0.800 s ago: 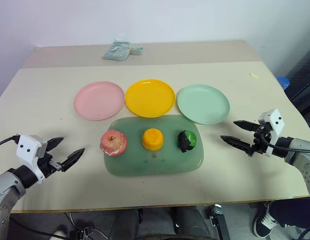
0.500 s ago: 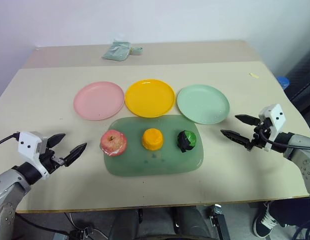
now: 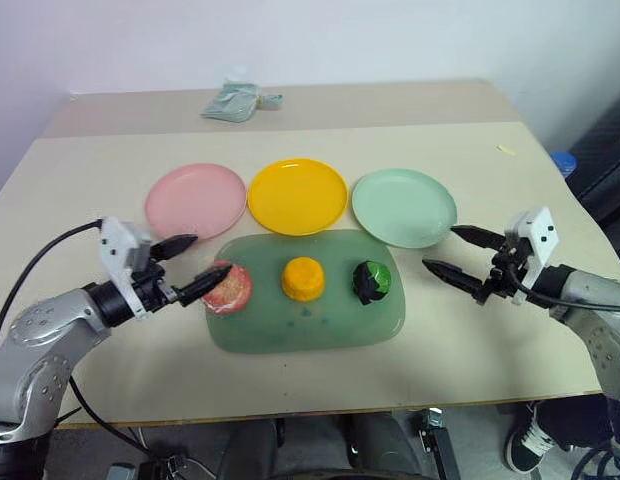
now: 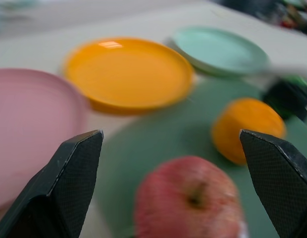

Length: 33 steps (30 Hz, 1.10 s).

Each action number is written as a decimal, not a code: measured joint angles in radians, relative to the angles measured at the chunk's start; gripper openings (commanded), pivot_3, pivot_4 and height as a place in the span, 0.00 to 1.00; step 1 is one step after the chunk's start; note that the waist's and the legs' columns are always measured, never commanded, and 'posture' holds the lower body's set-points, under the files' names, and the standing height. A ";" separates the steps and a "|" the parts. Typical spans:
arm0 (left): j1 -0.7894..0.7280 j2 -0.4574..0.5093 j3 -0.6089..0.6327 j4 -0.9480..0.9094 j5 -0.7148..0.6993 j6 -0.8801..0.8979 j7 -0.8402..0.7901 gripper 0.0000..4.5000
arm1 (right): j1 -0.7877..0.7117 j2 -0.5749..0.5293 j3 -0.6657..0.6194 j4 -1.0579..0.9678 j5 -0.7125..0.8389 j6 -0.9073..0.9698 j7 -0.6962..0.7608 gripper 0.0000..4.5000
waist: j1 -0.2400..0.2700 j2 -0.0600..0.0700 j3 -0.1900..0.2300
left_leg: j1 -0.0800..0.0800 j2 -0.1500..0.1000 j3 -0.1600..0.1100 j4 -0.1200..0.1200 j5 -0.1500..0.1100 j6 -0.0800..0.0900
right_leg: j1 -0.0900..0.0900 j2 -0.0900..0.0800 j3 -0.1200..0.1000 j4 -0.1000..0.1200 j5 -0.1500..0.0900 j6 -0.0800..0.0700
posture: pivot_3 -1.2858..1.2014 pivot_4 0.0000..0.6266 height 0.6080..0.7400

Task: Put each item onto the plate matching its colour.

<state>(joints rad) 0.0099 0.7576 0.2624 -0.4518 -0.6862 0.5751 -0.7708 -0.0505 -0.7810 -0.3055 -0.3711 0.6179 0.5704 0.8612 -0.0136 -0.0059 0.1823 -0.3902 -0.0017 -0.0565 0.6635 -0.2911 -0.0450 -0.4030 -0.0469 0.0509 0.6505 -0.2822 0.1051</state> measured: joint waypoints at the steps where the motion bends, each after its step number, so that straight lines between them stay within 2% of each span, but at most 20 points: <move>1: -0.006 0.011 -0.026 0.004 0.016 -0.003 -0.018 1.00 | 0.015 -0.009 -0.003 -0.040 0.022 0.019 0.003 0.99 | 0.000 0.000 0.000 | 0.000 0.000 0.000 0.000 0.000 0.000 | 0.000 0.000 0.000 0.000 0.000 0.000 | 0.52 0.24 1.00; 8: -0.082 0.073 -0.163 0.100 0.198 -0.119 -0.106 1.00 | 0.073 -0.022 0.026 -0.251 0.120 0.103 -0.012 0.99 | 0.001 0.000 -0.001 | 0.001 0.000 0.000 0.000 0.000 0.000 | 0.002 0.000 0.000 -0.001 0.000 0.000 | 0.52 0.24 1.00; 12: -0.120 0.062 -0.194 0.143 0.219 -0.130 -0.129 0.75 | 0.057 -0.002 0.065 -0.268 0.123 0.106 -0.053 1.00 | 0.002 0.000 -0.001 | 0.002 0.000 0.000 0.000 0.000 0.000 | 0.002 0.000 -0.001 -0.001 0.000 0.000 | 0.52 0.24 1.00; 14: -0.125 0.061 -0.188 0.156 0.215 -0.128 -0.140 0.71 | 0.047 0.001 0.075 -0.270 0.123 0.106 -0.067 1.00 | 0.001 0.000 -0.001 | 0.002 0.000 -0.001 0.000 0.000 0.000 | 0.002 0.000 -0.001 0.000 0.000 0.000 | 0.52 0.24 1.00; 21: -0.165 -0.012 -0.105 0.220 0.149 -0.064 -0.076 0.71 | 0.006 0.013 0.110 -0.268 0.119 0.100 -0.081 1.00 | 0.002 -0.001 -0.001 | 0.001 0.000 -0.002 0.001 0.000 0.000 | 0.002 0.000 -0.001 0.000 0.000 0.000 | 0.52 0.24 1.00; 26: -0.405 -0.076 -0.059 0.392 0.228 -0.067 0.139 0.71 | -0.072 0.036 0.155 -0.251 0.112 0.099 -0.095 1.00 | 0.003 -0.003 0.000 | 0.000 -0.001 -0.003 0.003 0.000 0.000 | 0.002 0.000 -0.003 0.000 0.000 0.000 | 0.52 0.24 1.00; 31: -0.577 -0.125 -0.087 0.651 0.346 -0.075 0.276 0.71 | -0.107 0.073 0.220 -0.243 0.100 0.100 -0.117 1.00 | 0.000 -0.003 0.000 | -0.001 -0.002 -0.003 0.002 0.000 0.000 | 0.000 0.000 -0.003 0.001 0.000 0.001 | 0.52 0.24 1.00; 33: -0.620 -0.147 -0.104 0.766 0.390 -0.089 0.306 0.93 | -0.129 0.094 0.252 -0.242 0.090 0.101 -0.134 1.00 | -0.001 -0.003 0.000 | -0.001 -0.002 -0.003 0.002 0.000 0.000 | -0.001 0.000 -0.003 0.001 0.000 0.001 | 0.52 0.24 1.00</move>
<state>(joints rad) -0.6096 0.6102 0.1584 0.3139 -0.2964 0.4860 -0.4647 -0.1794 -0.6870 -0.0535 -0.6130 0.7074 0.6710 0.7271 -0.0148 -0.0089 0.1827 -0.3913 -0.0033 -0.0591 0.6657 -0.2910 -0.0449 -0.4035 -0.0467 0.0483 0.6515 -0.2820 0.1056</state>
